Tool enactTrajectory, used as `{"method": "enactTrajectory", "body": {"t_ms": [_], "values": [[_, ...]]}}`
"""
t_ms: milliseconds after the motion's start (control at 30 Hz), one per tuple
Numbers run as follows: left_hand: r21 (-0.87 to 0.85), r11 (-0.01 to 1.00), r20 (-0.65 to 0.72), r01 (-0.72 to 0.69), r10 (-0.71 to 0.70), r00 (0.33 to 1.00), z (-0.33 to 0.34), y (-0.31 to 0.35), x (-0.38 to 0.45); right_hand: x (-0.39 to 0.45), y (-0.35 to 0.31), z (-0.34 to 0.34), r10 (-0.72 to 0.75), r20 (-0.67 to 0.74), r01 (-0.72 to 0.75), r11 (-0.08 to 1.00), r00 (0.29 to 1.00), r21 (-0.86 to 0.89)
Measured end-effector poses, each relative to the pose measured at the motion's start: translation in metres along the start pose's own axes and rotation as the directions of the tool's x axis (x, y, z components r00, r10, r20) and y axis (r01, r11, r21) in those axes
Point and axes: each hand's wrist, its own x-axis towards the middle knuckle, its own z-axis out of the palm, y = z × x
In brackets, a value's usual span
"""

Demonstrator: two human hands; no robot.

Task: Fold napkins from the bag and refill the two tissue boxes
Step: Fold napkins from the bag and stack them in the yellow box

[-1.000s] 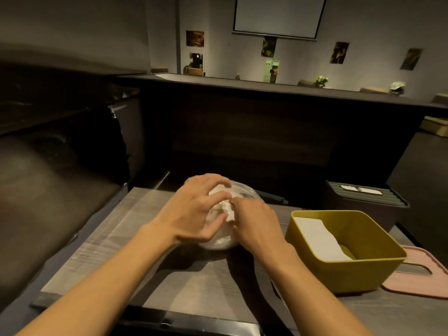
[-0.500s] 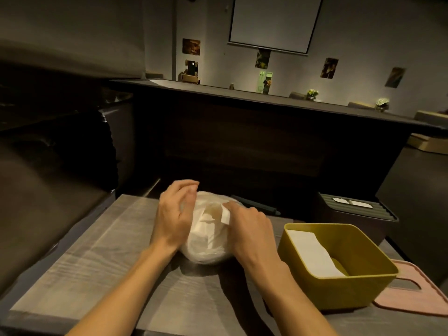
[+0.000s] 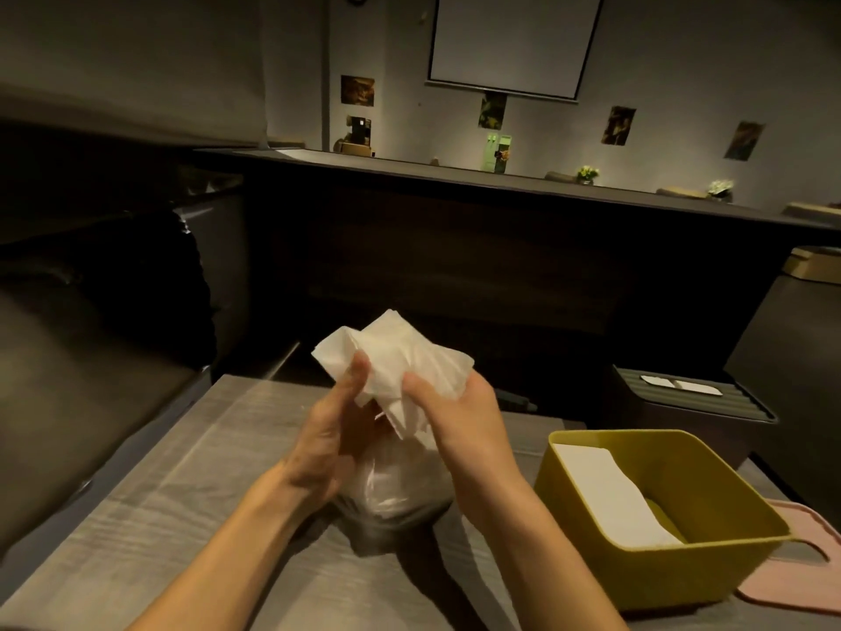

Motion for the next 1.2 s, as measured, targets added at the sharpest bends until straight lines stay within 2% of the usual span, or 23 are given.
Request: {"method": "enactTrajectory", "body": {"t_ms": [133,233,300,367,400,433,467,500,567,667,733,833,900,967,1033,1067,1133,1200], "values": [[-0.174,0.981,-0.059,0.082,-0.093,0.994,0.002,0.001,0.003,0.007,0.014,0.001,0.008,0.001,-0.008,1.0,1.0,-0.018],[-0.23,0.955,-0.08,0.188,-0.211,0.974,-0.004,-0.006,0.01,0.011,0.021,0.002,-0.086,-0.006,0.082,0.968,0.996,-0.236],[-0.249,0.946,-0.089,0.207,-0.235,0.968,-0.009,-0.007,0.013,0.011,0.025,0.001,-0.283,-0.025,0.231,0.83,0.959,-0.508],[-0.298,0.932,-0.087,0.207,-0.243,0.966,-0.014,-0.007,0.015,0.013,0.027,-0.001,-0.485,0.072,0.372,0.556,0.871,-0.743],[-0.31,0.928,-0.09,0.206,-0.244,0.965,-0.014,-0.006,0.014,0.015,0.028,-0.002,-0.529,0.155,0.423,0.434,0.834,-0.795],[-0.319,0.926,-0.094,0.201,-0.242,0.966,-0.014,-0.005,0.014,0.017,0.03,-0.002,-0.535,0.224,0.461,0.361,0.815,-0.811],[-0.334,0.921,-0.087,0.199,-0.24,0.967,-0.013,-0.004,0.014,0.018,0.033,-0.002,-0.529,0.261,0.483,0.341,0.808,-0.806],[-0.354,0.914,-0.084,0.198,-0.242,0.967,-0.013,-0.003,0.013,0.019,0.037,-0.003,-0.523,0.26,0.489,0.365,0.812,-0.792],[-0.358,0.911,-0.089,0.204,-0.25,0.964,-0.013,-0.002,0.011,0.021,0.045,-0.004,-0.521,0.201,0.48,0.481,0.829,-0.734],[-0.311,0.92,-0.02,0.238,-0.257,0.966,-0.016,-0.002,0.008,0.026,0.049,-0.008,-0.495,0.095,0.443,0.655,0.864,-0.613],[-0.25,0.941,-0.004,0.228,-0.237,0.972,-0.021,-0.001,0.007,0.027,0.046,-0.007,-0.461,0.048,0.421,0.76,0.886,-0.496],[-0.263,0.938,0.044,0.227,-0.223,0.974,-0.025,-0.001,0.006,0.02,0.035,-0.009,-0.412,-0.07,0.377,0.88,0.908,-0.291],[-0.25,0.942,0.045,0.222,-0.218,0.975,-0.026,-0.004,0.007,0.017,0.027,-0.012,-0.403,-0.14,0.384,0.912,0.904,-0.141],[-0.166,0.967,-0.028,0.192,-0.199,0.98,-0.023,-0.005,0.006,0.015,0.02,-0.017,-0.4,-0.188,0.412,0.911,0.897,0.027],[-0.094,0.98,-0.111,0.178,-0.188,0.976,-0.02,-0.006,0.008,0.014,0.014,-0.022,-0.36,-0.141,0.385,0.888,0.922,0.252],[-0.074,0.981,-0.133,0.179,-0.187,0.973,-0.019,-0.006,0.008,0.013,0.012,-0.023,-0.348,-0.097,0.361,0.881,0.932,0.305],[-0.069,0.98,-0.129,0.188,-0.196,0.972,-0.019,-0.005,0.007,0.012,0.01,-0.024,-0.358,-0.028,0.356,0.913,0.933,0.198],[-0.07,0.978,-0.132,0.199,-0.207,0.969,-0.019,-0.003,0.007,0.015,0.01,-0.021,-0.421,0.02,0.422,0.903,0.907,-0.079]]}}
